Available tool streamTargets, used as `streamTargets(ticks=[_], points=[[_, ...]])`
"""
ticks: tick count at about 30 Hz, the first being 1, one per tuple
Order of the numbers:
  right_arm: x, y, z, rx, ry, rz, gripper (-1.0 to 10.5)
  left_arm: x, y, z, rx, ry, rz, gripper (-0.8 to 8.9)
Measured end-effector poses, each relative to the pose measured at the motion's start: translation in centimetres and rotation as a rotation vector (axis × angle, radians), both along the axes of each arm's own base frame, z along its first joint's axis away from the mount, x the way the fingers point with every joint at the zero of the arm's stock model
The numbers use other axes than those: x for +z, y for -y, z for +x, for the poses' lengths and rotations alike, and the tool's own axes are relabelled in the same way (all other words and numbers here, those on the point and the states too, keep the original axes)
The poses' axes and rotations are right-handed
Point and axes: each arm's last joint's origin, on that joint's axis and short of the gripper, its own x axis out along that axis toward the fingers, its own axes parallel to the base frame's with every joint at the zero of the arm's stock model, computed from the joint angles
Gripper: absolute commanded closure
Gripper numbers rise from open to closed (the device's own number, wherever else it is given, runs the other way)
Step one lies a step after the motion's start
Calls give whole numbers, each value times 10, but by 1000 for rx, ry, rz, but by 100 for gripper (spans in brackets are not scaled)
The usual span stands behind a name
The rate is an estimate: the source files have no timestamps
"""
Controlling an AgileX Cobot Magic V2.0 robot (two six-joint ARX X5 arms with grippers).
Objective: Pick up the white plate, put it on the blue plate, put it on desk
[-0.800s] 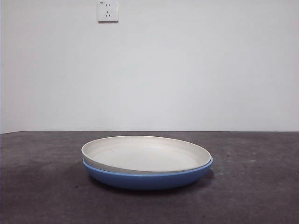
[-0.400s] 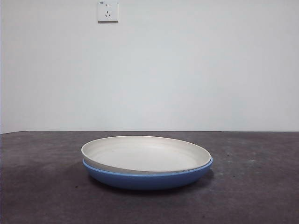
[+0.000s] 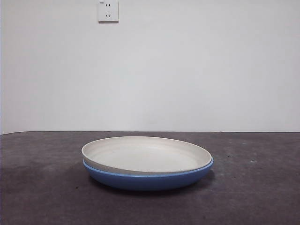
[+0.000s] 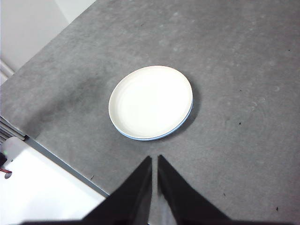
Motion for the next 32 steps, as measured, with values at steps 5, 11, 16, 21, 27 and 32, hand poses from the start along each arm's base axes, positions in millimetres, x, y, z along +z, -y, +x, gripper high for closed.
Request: streamTargets(ticks=[5,11,16,21,27,32], points=[[0,0,0,0,0,0,930,-45,-5,12,100,147,-29,794],[0,0,0,0,0,0,930,-104,-9,29,177,335,-49,794],[0,0,0,0,0,0,930,-138,-15,31,339,360,-48,794],[0,0,0,0,0,0,930,-150,-18,31,432,355,-64,794],[0,0,0,0,0,0,930,-156,-22,33,532,356,-43,794],[0,0,0,0,0,0,930,-157,-23,33,574,365,-32,794]])
